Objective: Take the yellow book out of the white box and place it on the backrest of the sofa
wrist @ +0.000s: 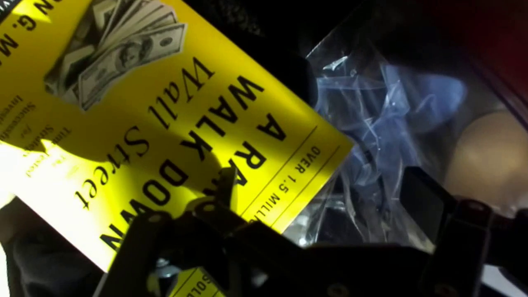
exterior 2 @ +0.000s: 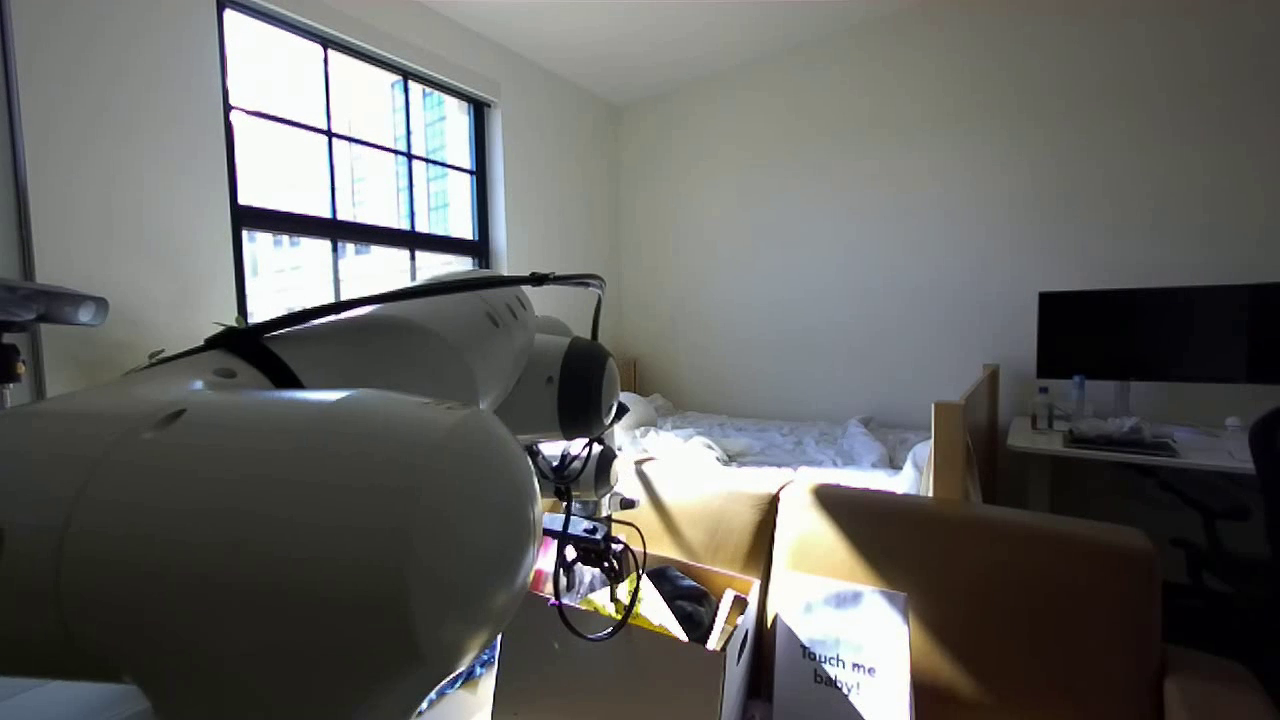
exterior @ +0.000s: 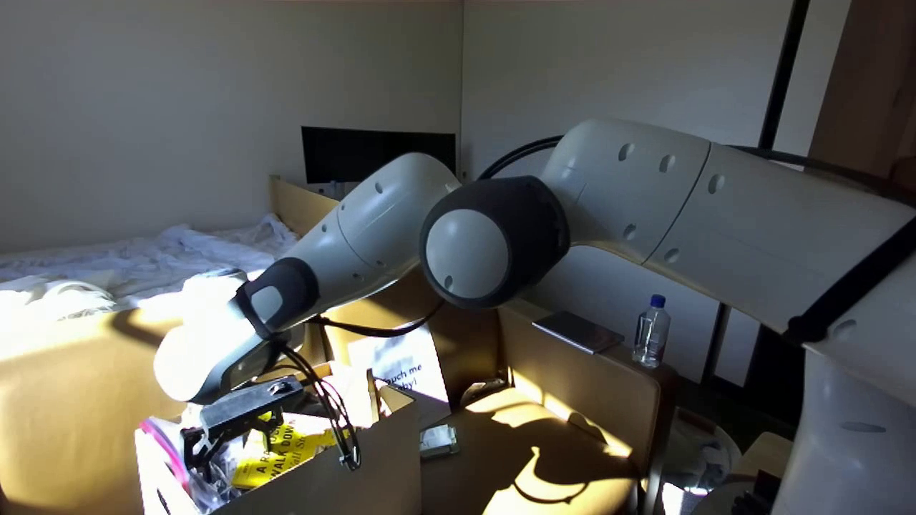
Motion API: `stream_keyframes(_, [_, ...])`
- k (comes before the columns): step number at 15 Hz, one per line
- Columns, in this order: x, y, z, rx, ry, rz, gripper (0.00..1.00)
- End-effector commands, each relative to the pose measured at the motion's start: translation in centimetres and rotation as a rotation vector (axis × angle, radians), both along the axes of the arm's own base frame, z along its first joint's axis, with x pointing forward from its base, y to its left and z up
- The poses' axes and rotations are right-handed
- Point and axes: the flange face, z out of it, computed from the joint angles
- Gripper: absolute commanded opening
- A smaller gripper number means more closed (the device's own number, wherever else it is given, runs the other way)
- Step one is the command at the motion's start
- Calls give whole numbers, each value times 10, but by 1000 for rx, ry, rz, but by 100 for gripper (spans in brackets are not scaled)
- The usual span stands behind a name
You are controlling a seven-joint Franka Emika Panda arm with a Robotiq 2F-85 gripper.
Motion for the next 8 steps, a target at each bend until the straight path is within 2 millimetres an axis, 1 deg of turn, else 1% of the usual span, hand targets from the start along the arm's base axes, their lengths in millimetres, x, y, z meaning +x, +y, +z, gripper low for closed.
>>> stream_keyframes(1, [2,15,-7,-146,-126,-52,100])
stream_keyframes(3, [2,13,-7,-227,-128,-84,100])
stream_keyframes(4, [5,8,-6,-271,-130,-103,100])
stream_keyframes(6, [6,-3,-5,-338,-68,-114,100])
stream_keyframes(8, [1,-12,-9,-349,59,-93,100])
